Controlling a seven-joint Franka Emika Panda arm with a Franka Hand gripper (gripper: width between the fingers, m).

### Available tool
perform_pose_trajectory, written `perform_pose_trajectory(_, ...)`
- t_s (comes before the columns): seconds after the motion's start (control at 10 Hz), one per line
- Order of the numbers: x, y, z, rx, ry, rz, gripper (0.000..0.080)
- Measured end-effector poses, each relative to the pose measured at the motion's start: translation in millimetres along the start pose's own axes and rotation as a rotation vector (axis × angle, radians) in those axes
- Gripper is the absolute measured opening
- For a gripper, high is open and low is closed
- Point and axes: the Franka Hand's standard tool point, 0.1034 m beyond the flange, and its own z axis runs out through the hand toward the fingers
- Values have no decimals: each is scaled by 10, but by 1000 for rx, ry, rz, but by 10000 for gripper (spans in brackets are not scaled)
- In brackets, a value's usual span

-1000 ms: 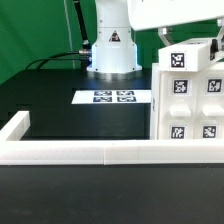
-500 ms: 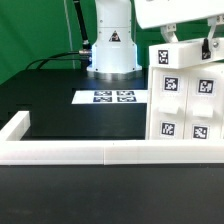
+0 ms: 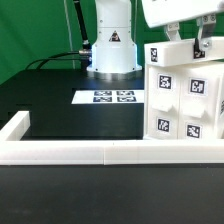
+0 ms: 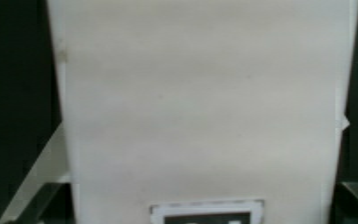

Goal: Assemble cabinet

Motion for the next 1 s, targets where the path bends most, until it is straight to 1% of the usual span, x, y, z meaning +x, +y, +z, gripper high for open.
perform_pose_trajectory(0.5,-52,3,7,3,-10,43,558)
perform_pose_trajectory(1.0,-93,6,18,0,-33,423,558)
